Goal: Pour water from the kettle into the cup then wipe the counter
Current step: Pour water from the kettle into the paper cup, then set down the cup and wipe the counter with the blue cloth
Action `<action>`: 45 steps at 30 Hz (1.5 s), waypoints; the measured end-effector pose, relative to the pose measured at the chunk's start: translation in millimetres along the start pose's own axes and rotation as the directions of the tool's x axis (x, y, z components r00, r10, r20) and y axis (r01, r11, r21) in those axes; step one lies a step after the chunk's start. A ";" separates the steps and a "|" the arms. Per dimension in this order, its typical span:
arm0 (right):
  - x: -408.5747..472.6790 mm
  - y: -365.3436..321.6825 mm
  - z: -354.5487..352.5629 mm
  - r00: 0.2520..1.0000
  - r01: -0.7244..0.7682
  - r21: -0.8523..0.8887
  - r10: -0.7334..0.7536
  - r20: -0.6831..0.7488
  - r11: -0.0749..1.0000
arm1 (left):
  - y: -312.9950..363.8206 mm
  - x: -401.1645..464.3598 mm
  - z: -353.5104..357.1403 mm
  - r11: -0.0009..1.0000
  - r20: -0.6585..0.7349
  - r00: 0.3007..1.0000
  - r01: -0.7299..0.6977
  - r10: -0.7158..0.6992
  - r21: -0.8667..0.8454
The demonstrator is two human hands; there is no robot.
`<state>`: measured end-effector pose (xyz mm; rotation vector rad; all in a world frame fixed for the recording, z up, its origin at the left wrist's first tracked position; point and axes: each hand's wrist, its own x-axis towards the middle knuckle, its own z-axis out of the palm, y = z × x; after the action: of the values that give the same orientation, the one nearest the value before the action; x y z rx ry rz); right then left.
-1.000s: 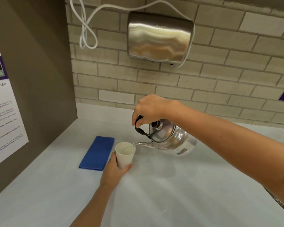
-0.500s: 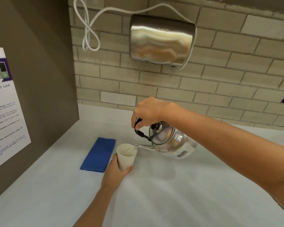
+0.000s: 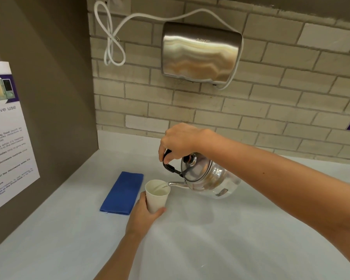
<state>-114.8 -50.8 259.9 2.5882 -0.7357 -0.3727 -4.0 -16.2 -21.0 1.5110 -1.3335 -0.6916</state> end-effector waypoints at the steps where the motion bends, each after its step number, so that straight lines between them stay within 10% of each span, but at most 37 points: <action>1: -0.1 0.6 0.5 1.000 -0.003 0.005 0.003 -0.003 1.000 | -0.2 0.2 0.0 1.000 0.001 1.000 0.002 -0.002 -0.001; 23: -40.7 83.9 58.4 0.895 -0.210 0.699 0.423 -0.145 0.683 | -2.1 -0.8 -0.5 0.999 0.028 0.999 0.038 -0.037 -0.039; 32: 32.8 76.5 114.1 0.779 -0.138 0.818 0.571 -0.259 0.559 | -5.6 2.1 0.7 0.997 0.060 0.997 0.059 -0.056 -0.051; 45: 86.2 74.2 155.6 0.815 -0.184 0.862 0.563 -0.135 0.472 | -6.1 1.0 -1.1 0.998 0.065 0.997 0.049 -0.047 -0.030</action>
<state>-132.4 -205.4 146.3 2.9754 -1.5845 0.8812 -0.3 -17.2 -26.0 1.5108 -1.3324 -0.7941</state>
